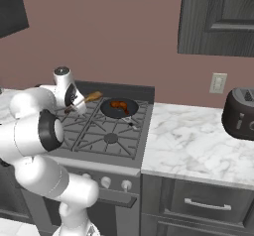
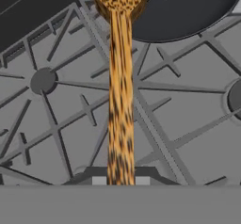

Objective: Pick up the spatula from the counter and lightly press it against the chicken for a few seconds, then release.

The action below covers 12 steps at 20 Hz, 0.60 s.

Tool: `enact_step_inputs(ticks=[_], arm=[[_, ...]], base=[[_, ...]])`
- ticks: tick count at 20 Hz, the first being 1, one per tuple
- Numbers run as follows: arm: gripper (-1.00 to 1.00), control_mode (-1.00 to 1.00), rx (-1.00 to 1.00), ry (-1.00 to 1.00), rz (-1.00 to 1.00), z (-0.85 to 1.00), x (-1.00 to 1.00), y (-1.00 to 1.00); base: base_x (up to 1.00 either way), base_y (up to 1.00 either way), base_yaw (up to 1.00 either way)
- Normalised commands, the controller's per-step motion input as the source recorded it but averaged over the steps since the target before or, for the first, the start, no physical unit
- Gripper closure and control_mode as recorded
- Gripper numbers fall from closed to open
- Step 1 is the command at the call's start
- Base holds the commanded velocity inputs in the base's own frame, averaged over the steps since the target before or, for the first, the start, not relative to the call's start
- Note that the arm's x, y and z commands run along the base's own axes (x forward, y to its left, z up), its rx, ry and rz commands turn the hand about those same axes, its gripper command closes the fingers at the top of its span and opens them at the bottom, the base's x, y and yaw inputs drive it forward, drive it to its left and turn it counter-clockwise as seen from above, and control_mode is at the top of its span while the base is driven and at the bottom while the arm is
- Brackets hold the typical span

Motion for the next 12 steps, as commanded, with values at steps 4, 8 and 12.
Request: enact_step_inputs(ticks=[4, 8, 12], arm=[[1.0, -1.0, 0.0, 0.0, -0.03, 0.0, 0.13, -0.15], [1.0, -1.0, 0.0, 0.0, -0.05, 0.0, 0.18, -0.18], [1.0, -1.0, 0.02, 0.01, -0.05, -0.03, 0.15, -0.25]], base=[[0.0, 0.0, 0.0], [0.0, 0.0, 0.0], [0.0, 0.0, 0.0]])
